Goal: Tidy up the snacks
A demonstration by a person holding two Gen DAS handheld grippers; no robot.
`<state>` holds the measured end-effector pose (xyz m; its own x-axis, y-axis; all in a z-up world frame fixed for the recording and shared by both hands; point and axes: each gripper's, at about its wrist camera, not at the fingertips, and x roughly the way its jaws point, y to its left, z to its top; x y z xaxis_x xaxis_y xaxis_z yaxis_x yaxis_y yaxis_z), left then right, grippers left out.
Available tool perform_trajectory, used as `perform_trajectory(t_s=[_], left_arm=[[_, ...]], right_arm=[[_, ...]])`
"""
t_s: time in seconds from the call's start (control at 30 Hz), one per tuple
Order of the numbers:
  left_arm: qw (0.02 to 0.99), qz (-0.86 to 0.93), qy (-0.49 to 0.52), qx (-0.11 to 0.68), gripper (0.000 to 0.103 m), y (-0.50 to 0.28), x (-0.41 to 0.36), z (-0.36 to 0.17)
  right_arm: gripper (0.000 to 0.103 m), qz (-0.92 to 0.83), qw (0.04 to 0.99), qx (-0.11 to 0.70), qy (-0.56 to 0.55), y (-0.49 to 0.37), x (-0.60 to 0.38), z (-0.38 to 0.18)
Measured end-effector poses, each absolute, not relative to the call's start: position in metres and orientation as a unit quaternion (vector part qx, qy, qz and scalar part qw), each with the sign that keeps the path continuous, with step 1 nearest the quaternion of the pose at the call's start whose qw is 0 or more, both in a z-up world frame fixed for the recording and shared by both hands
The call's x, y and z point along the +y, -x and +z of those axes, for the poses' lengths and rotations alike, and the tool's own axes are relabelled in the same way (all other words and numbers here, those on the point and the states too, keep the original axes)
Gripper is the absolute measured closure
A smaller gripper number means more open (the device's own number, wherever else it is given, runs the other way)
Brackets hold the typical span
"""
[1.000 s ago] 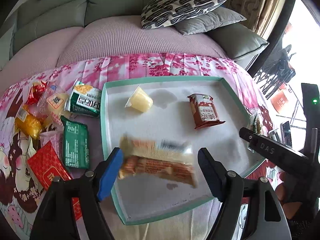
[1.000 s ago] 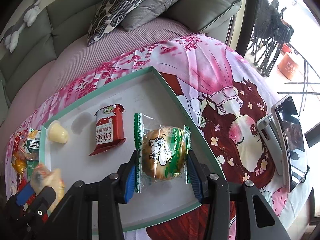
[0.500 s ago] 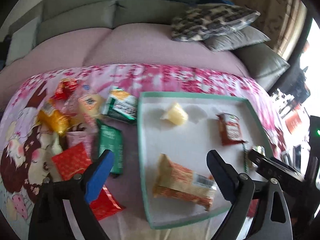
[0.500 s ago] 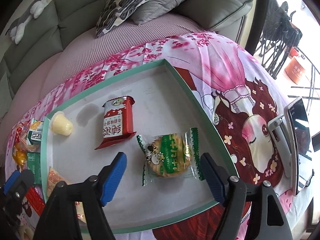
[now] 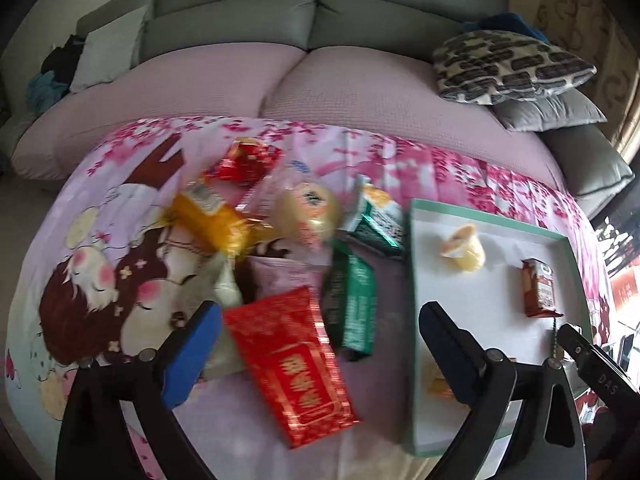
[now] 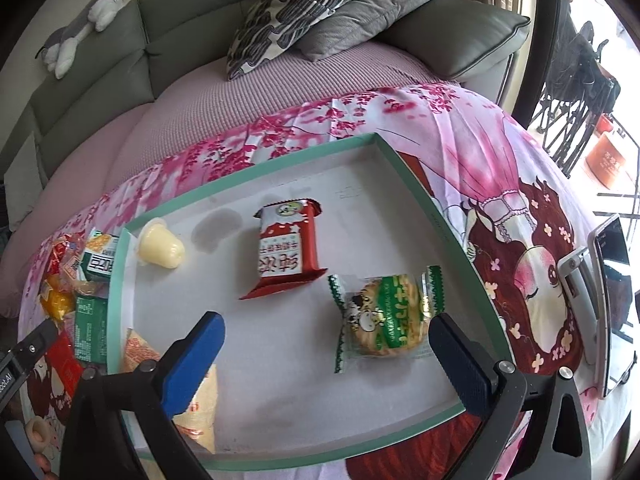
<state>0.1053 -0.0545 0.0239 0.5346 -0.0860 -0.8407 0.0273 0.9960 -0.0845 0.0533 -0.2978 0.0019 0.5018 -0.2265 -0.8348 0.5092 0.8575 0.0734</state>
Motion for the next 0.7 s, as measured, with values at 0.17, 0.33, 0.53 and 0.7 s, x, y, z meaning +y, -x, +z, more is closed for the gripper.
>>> perform_trajectory(t_s=[0.17, 0.33, 0.53, 0.7], left_arm=[[0.871, -0.009, 0.029, 0.49, 0.004, -0.103, -0.027, 0.026], [0.869, 0.01, 0.022, 0.495, 0.004, -0.1, -0.004, 0.027], [0.864, 0.042, 0.052, 0.498, 0.004, -0.099, 0.029, 0.027], [0.857, 0.06, 0.071, 0.506, 0.004, -0.098, 0.047, 0.02]], right_arm=[[0.0, -0.199, 0.863, 0.442, -0.143, -0.056, -0.278, 0.012], [0.0, -0.153, 0.875, 0.435, -0.147, -0.06, -0.246, 0.02], [0.0, -0.088, 0.884, 0.443, -0.12, -0.068, -0.192, 0.017], [0.0, -0.045, 0.885, 0.455, -0.094, -0.072, -0.154, 0.01]])
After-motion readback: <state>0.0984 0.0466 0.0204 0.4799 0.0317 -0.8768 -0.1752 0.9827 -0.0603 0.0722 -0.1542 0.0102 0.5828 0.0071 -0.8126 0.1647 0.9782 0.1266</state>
